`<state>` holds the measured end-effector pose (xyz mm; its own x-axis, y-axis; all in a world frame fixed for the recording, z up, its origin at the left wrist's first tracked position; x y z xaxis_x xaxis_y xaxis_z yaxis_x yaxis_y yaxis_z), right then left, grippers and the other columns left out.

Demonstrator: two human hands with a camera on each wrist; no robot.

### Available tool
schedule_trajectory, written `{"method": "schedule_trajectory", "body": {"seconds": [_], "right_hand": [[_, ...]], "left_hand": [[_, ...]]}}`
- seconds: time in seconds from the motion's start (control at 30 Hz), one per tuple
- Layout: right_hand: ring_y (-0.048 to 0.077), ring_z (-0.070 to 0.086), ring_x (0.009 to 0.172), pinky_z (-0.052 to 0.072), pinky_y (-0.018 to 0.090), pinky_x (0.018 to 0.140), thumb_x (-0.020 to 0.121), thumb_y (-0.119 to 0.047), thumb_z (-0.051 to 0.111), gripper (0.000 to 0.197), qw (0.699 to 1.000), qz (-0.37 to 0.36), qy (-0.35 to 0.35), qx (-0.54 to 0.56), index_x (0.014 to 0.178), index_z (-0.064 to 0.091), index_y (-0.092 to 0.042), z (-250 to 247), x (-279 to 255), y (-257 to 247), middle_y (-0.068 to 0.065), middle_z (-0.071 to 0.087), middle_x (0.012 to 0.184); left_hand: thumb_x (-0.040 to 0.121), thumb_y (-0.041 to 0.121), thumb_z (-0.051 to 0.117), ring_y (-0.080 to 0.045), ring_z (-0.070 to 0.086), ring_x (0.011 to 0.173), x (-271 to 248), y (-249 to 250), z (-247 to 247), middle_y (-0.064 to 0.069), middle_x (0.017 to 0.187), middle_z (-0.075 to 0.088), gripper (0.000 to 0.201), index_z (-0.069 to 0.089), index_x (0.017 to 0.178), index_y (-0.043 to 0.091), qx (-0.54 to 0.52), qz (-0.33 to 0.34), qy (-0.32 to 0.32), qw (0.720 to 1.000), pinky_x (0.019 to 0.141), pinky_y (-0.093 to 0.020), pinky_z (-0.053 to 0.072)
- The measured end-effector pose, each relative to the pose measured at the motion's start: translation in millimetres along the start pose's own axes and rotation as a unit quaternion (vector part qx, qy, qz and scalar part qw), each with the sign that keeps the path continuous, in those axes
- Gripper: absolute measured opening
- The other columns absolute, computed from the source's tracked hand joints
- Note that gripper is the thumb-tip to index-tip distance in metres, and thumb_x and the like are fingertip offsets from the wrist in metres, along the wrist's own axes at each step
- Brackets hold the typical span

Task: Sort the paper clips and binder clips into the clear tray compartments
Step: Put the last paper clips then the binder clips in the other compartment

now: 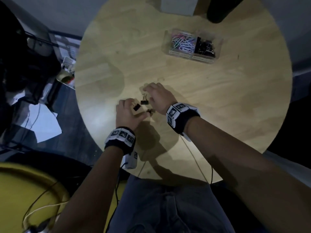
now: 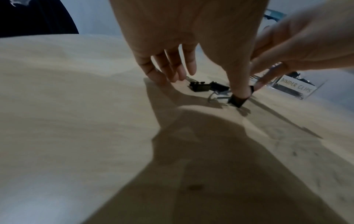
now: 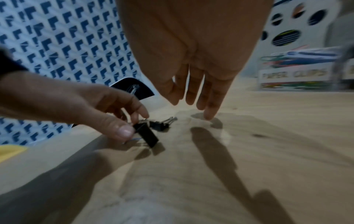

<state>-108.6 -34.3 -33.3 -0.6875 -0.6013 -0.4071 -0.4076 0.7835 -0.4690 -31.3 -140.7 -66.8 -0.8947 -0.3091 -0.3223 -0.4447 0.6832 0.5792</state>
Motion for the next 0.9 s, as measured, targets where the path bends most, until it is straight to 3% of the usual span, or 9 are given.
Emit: {"method": "schedule_trajectory", "body": {"seconds": [0.17, 0.23, 0.37, 0.47, 0.53, 0.6, 0.7, 0.77, 0.9], "right_hand": [[0.030, 0.033, 0.129, 0.043, 0.038, 0.093, 0.092, -0.006, 0.048, 0.037, 0.992, -0.058, -0.027, -0.105, 0.129, 0.051, -0.011, 28.8, 0.1, -8.1, 0.012, 0.040, 0.138], [0.030, 0.034, 0.128, 0.045, 0.039, 0.087, 0.092, -0.008, 0.049, 0.032, 0.995, -0.037, -0.012, -0.095, 0.124, 0.053, -0.008, 29.8, -3.6, 1.2, 0.013, 0.040, 0.136], [0.032, 0.036, 0.127, 0.041, 0.040, 0.097, 0.088, -0.007, 0.050, 0.037, 0.997, 0.028, 0.023, -0.067, 0.124, 0.046, 0.000, 16.4, -15.1, 28.1, 0.018, 0.040, 0.137], [0.031, 0.052, 0.096, 0.041, 0.036, 0.072, 0.082, -0.006, 0.055, 0.024, 0.990, 0.099, 0.058, 0.082, 0.103, 0.045, -0.007, 7.3, -28.3, 46.4, 0.018, 0.055, 0.103], [0.029, 0.055, 0.081, 0.043, 0.035, 0.064, 0.081, -0.010, 0.058, 0.022, 0.973, 0.121, 0.060, 0.188, 0.092, 0.039, -0.011, 12.9, -37.1, 45.1, 0.011, 0.054, 0.090], [0.031, 0.058, 0.084, 0.050, 0.040, 0.070, 0.081, -0.013, 0.058, 0.019, 0.973, 0.097, 0.054, 0.203, 0.095, 0.045, -0.010, 21.9, -44.8, 29.1, 0.009, 0.056, 0.095], [0.030, 0.059, 0.096, 0.052, 0.040, 0.079, 0.084, -0.017, 0.055, 0.032, 0.988, 0.053, 0.010, 0.148, 0.115, 0.051, -0.013, 40.0, -48.1, 4.4, 0.007, 0.052, 0.119], [0.033, 0.060, 0.098, 0.049, 0.038, 0.076, 0.089, -0.022, 0.053, 0.036, 0.994, 0.044, -0.016, 0.094, 0.124, 0.049, -0.014, 51.5, -45.6, -0.6, 0.008, 0.049, 0.126], [0.035, 0.059, 0.093, 0.038, 0.032, 0.064, 0.094, -0.029, 0.050, 0.029, 0.997, 0.037, -0.004, 0.061, 0.116, 0.055, -0.011, 48.8, -46.9, 2.8, 0.012, 0.049, 0.117]], "left_hand": [[0.076, 0.015, 0.073, -0.040, 0.052, 0.096, 7.6, -1.9, 5.3, -0.025, 0.108, 0.050, 0.032, 0.060, 0.101, -0.001, -0.002, 0.033, -0.015, 0.999, 0.087, -0.042, 0.045], [0.078, 0.011, 0.070, -0.041, 0.054, 0.093, 6.9, -1.9, 2.6, -0.027, 0.107, 0.050, 0.024, 0.062, 0.096, -0.002, 0.006, 0.066, -0.016, 0.998, 0.084, -0.043, 0.049], [0.080, 0.010, 0.068, -0.039, 0.056, 0.094, 4.0, -4.8, -0.4, -0.025, 0.117, 0.046, 0.020, 0.060, 0.095, 0.000, 0.020, 0.107, -0.026, 0.994, 0.085, -0.046, 0.052], [0.079, 0.009, 0.067, -0.040, 0.056, 0.095, 1.3, -6.2, 3.4, -0.024, 0.120, 0.045, 0.021, 0.058, 0.096, 0.000, 0.044, 0.119, -0.046, 0.991, 0.082, -0.049, 0.052], [0.078, 0.007, 0.069, -0.043, 0.056, 0.093, -1.1, -4.3, 6.4, -0.027, 0.115, 0.047, 0.020, 0.059, 0.094, -0.001, 0.054, 0.129, -0.055, 0.989, 0.079, -0.051, 0.052], [0.076, 0.005, 0.070, -0.042, 0.056, 0.086, -3.9, -1.4, 7.5, -0.027, 0.105, 0.052, 0.020, 0.059, 0.091, -0.002, 0.049, 0.137, -0.055, 0.988, 0.075, -0.049, 0.052], [0.075, 0.004, 0.071, -0.040, 0.057, 0.080, -8.3, 1.2, 8.3, -0.026, 0.093, 0.055, 0.020, 0.059, 0.088, -0.004, 0.037, 0.148, -0.057, 0.987, 0.073, -0.043, 0.048], [0.075, 0.006, 0.072, -0.038, 0.056, 0.080, -10.0, 3.7, 8.2, -0.025, 0.092, 0.055, 0.020, 0.059, 0.088, -0.004, 0.028, 0.151, -0.063, 0.986, 0.073, -0.036, 0.045], [0.073, 0.005, 0.073, -0.033, 0.058, 0.072, -14.4, 18.5, 11.6, -0.024, 0.087, 0.056, 0.021, 0.059, 0.086, -0.003, 0.008, 0.190, -0.090, 0.978, 0.064, -0.024, 0.037]]}}
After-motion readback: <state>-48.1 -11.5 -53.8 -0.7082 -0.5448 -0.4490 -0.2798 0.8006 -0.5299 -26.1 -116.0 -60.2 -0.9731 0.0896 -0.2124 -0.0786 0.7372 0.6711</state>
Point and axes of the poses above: each hand's wrist, its own x-axis towards the middle knuckle, its own z-axis out of the palm, y = z × x, the point moved 8 cm from there along x, towards the middle knuckle
